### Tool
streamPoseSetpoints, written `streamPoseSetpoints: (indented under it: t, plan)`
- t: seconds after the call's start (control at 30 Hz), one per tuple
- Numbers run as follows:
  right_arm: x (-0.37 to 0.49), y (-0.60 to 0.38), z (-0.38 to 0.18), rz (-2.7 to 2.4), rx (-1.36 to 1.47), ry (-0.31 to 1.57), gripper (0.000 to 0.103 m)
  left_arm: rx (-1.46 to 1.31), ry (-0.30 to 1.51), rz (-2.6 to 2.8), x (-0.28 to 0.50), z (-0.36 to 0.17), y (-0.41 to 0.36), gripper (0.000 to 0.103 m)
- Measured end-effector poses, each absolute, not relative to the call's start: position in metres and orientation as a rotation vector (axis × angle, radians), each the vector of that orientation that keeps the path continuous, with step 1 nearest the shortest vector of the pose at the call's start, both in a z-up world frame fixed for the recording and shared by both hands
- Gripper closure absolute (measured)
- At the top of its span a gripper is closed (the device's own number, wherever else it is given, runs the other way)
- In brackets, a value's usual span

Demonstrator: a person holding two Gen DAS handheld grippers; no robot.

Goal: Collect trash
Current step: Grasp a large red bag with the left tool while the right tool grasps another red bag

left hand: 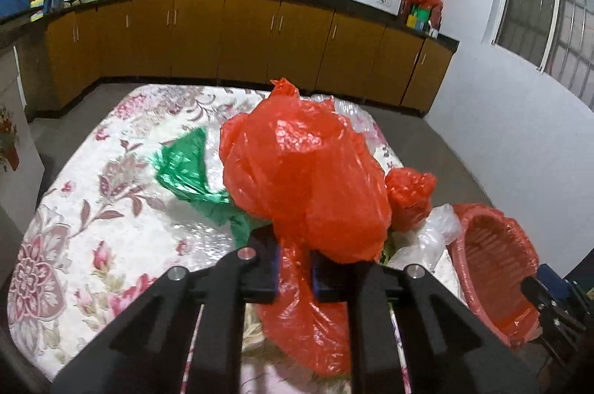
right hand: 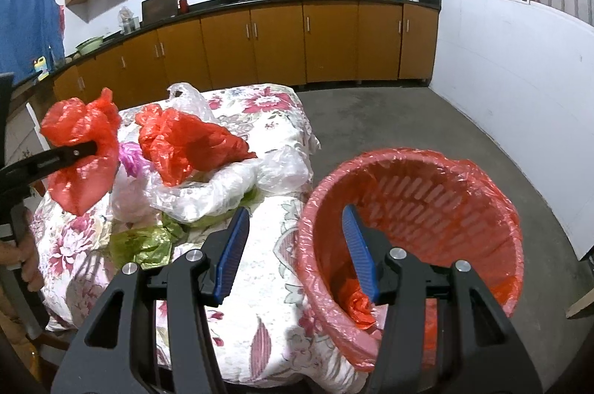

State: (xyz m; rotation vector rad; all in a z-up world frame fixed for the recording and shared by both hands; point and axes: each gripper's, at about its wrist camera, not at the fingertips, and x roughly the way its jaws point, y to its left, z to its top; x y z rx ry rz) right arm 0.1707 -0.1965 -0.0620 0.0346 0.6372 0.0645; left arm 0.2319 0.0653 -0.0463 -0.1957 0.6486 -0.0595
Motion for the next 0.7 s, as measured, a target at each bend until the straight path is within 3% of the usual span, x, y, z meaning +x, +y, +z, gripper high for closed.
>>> streamPoseSetpoints:
  t: [0.7]
  plan:
    - [0.245,-0.111,-0.059,0.209,0.017,0.600,0.050,-0.264,0.535,0.099,0.189,-0.016,0.156,0.090]
